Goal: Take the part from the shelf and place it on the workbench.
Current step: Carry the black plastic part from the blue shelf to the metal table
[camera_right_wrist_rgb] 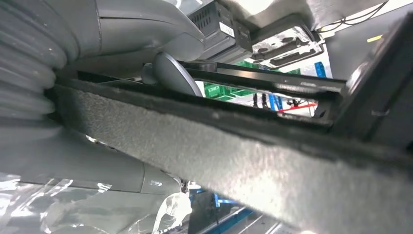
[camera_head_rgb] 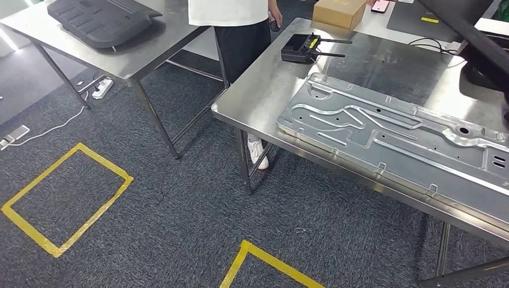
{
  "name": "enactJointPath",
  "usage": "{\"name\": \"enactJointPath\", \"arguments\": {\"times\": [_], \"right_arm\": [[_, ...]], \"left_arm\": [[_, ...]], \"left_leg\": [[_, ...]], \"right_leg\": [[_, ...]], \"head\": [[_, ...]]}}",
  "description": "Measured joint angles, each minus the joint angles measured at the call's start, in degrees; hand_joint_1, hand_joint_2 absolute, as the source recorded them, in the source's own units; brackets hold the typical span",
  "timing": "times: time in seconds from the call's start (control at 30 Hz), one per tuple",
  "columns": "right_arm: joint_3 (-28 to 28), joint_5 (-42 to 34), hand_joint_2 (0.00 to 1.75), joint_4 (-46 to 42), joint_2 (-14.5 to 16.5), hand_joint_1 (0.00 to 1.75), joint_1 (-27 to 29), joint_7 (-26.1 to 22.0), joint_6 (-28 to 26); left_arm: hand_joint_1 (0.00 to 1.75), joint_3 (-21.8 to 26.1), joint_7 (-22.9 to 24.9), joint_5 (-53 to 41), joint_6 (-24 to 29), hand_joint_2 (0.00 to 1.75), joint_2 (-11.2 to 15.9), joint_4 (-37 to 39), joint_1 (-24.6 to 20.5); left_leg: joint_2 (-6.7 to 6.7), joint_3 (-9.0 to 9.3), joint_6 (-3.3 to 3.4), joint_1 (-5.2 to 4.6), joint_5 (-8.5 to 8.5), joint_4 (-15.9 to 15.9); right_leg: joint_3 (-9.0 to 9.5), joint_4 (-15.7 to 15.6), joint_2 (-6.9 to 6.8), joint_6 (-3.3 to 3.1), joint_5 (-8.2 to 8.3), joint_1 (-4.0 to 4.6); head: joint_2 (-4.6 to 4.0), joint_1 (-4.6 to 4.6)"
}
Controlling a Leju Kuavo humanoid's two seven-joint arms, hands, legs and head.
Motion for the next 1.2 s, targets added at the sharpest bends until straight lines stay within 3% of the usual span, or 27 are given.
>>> {"name": "enactJointPath", "arguments": {"times": [0.07,0.13,0.27,0.33,0.4,0.43,0.47,0.5,0.57,0.63,0.73,0.8,0.9,0.93,0.97,1.0,1.1,1.13,1.2], "right_arm": [[0.2,0.0,1.75,0.0,0.0,1.75,-0.1,0.0,0.0],[0.3,0.0,1.75,0.0,-0.1,1.75,-0.2,0.0,0.0],[0.5,0.0,1.75,0.1,-0.2,1.75,-0.3,0.0,0.0],[0.5,0.0,1.75,0.1,-0.3,1.75,-0.4,0.0,0.0],[0.5,-0.1,1.75,0.1,-0.4,1.75,-0.4,0.0,0.0],[0.6,-0.1,1.75,0.1,-0.3,1.75,-0.3,0.0,0.0],[0.6,-0.1,1.75,0.1,-0.3,1.75,-0.3,0.0,0.0],[0.6,-0.1,1.75,0.1,-0.3,1.75,-0.2,0.0,0.0],[0.7,-0.1,1.75,0.1,-0.3,1.75,-0.2,0.0,0.0],[0.7,-0.2,1.75,0.1,-0.4,1.75,-0.2,0.0,0.0],[0.8,-0.2,1.75,0.1,-0.5,1.75,-0.1,0.0,-0.1],[0.8,-0.2,1.75,0.1,-0.7,1.75,0.0,0.1,-0.1],[0.7,-0.2,1.75,0.1,-0.8,1.75,0.0,0.0,-0.1],[0.7,-0.2,1.75,0.1,-0.8,1.75,0.0,0.0,-0.1],[0.7,-0.2,1.75,0.1,-0.8,1.75,0.0,0.0,-0.1],[0.7,-0.2,1.75,0.1,-0.8,1.75,0.0,0.0,-0.1],[0.7,-0.2,1.75,0.1,-0.8,1.75,0.0,0.0,-0.1],[0.8,-0.2,1.75,0.1,-0.8,1.75,0.0,0.0,-0.1],[0.8,-0.2,1.75,0.1,-0.8,1.75,0.0,0.0,-0.1]], "left_arm": [[0.00,0.0,0.0,0.0,0.0,1.75,0.0,0.0,0.4],[0.00,0.0,0.1,0.0,0.0,1.75,0.0,0.0,0.8],[0.00,0.0,0.0,-0.1,-0.1,1.75,0.0,0.0,1.0],[0.00,0.0,0.0,-0.1,-0.1,1.75,-0.1,0.0,1.0],[0.00,0.0,0.0,-0.1,-0.1,1.75,-0.1,0.0,1.0],[0.00,0.0,0.0,-0.1,-0.1,1.75,-0.1,0.0,1.1],[0.00,0.0,0.0,-0.1,-0.1,1.75,-0.1,0.0,1.1],[0.00,0.0,0.0,-0.1,-0.1,1.75,-0.1,0.0,1.1],[0.00,0.0,0.0,-0.1,-0.1,1.75,-0.1,0.0,1.2],[0.00,0.0,0.0,-0.1,-0.1,1.75,-0.1,0.0,1.2],[0.00,0.0,0.0,-0.1,-0.1,1.75,-0.1,0.0,1.3],[0.00,0.0,0.0,-0.1,-0.2,1.75,0.0,0.0,1.3],[0.00,0.0,-0.1,0.0,-0.3,1.75,0.0,0.0,0.7],[0.00,0.0,-0.1,0.0,-0.4,1.75,0.0,0.0,0.4],[0.00,0.0,-0.1,0.0,-0.4,1.75,0.0,0.0,0.2],[0.00,0.0,-0.1,0.0,-0.5,1.75,0.0,0.0,0.1],[0.00,0.0,0.0,-0.1,-0.5,1.75,0.0,0.0,0.6],[0.00,0.0,0.0,-0.1,-0.5,1.75,0.0,0.0,0.8],[0.00,0.0,0.0,-0.1,-0.5,1.75,0.0,0.0,1.1]], "left_leg": [[-0.06,3.54,0.93,-0.29,4.54,-8.9],[-0.06,5.78,1.50,-0.59,6.30,-14.7],[-0.01,6.86,1.93,-0.58,6.26,-16.6],[0.00,7.72,2.23,-0.36,6.57,-17.4],[0.01,8.01,2.47,-0.38,6.43,-17.4],[-0.01,8.17,2.54,-0.39,6.29,-17.4],[-0.04,8.39,2.54,-0.38,6.11,-17.4],[-0.08,8.71,2.45,-0.33,5.86,-17.3],[-0.14,9.45,1.96,-0.29,5.16,-17.2],[-0.14,9.77,1.39,-0.53,4.38,-16.8],[-0.08,9.73,0.93,-0.57,3.76,-16.6],[-0.07,8.63,0.35,-0.37,2.25,-14.0],[-0.06,2.59,-0.46,-0.08,-2.51,-2.1],[-0.06,0.70,-0.50,-0.04,-3.32,1.2],[-0.06,-0.25,-0.40,-0.04,-3.07,2.5],[-0.07,0.00,-0.16,-0.08,-1.69,1.3],[-0.10,4.91,1.40,-0.54,4.76,-11.1],[-0.06,6.14,1.85,-0.74,5.80,-14.1],[0.03,7.00,2.30,-1.04,5.92,-16.1]], "right_leg": [[0.32,0.0,0.19,0.10,-0.23,0.08],[0.27,-0.1,0.34,0.45,-0.39,0.19],[0.22,0.4,0.32,1.62,-1.07,-0.03],[-1.91,5.4,0.26,1.92,-3.76,-0.07],[-6.28,13.8,0.27,2.21,-7.19,0.02],[-7.99,16.7,0.27,2.36,-7.79,0.04],[-8.69,17.4,0.26,2.50,-7.22,0.02],[-8.08,15.5,0.22,2.64,-5.44,-0.03],[-4.39,7.0,-0.06,2.98,-0.80,-0.21],[-1.56,0.9,-0.09,2.61,1.40,-0.21],[-1.15,-0.1,0.20,1.30,1.07,0.00],[-0.93,-0.2,0.22,0.64,0.91,-0.03],[-0.58,-0.2,0.08,0.05,0.57,-0.01],[-0.45,-0.2,0.04,-0.07,0.43,0.04],[-0.26,-0.2,0.03,-0.16,0.27,0.11],[-0.02,-0.2,0.07,-0.20,0.11,0.17],[0.56,-0.3,0.32,-0.08,-0.30,0.35],[0.56,-0.3,0.39,0.06,-0.39,0.37],[0.49,-0.4,0.43,0.58,-0.46,0.29]], "head": [[0.00,-0.02],[0.00,-0.02],[0.00,0.03],[0.00,0.09],[0.00,0.11],[0.00,0.11],[0.00,0.11],[0.00,0.11],[0.00,0.12],[0.00,0.12],[0.00,0.09],[0.00,0.08],[0.00,0.06],[0.00,0.06],[0.00,0.06],[0.00,0.07],[0.00,0.05],[0.00,0.04],[0.00,0.05]]}}
